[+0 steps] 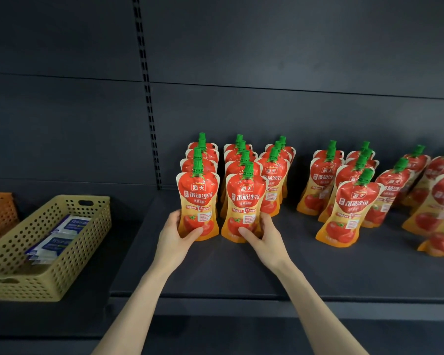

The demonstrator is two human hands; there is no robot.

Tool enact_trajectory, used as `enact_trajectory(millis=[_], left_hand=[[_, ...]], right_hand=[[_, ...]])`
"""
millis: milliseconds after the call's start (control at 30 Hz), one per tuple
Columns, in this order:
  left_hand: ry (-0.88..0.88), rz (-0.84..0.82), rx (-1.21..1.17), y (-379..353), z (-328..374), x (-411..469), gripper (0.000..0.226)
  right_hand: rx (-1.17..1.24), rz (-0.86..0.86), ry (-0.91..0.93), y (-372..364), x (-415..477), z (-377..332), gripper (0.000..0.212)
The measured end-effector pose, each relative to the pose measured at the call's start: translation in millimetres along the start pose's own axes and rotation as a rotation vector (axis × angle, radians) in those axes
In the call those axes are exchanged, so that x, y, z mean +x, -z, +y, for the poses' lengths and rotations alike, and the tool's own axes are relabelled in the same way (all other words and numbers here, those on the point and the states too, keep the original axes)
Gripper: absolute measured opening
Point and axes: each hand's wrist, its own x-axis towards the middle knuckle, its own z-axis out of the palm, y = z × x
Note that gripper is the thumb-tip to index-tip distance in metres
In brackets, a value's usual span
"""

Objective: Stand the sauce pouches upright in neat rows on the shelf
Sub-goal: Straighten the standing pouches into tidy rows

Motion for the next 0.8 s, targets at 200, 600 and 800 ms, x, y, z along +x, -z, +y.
enact_trajectory(millis=[200,600,800], left_hand=[[-0.098,0.156,0.102,1.4,-3.3,-20.4,0.053],[-0.340,0.121,0.039,-24.9,93.0,-34.7,0.012],[-0.570,0.088,0.117,-66.6,175.3,-3.1,0.009]], right_hand=[[-0.182,0.111,0.035,13.1,-15.5,5.6,0.045],[-0.283,0.229,0.225,94.1,-9.3,-52.4,0.018],[-0.322,0.220,0.375,163.3,27.9,-93.7,0.006]])
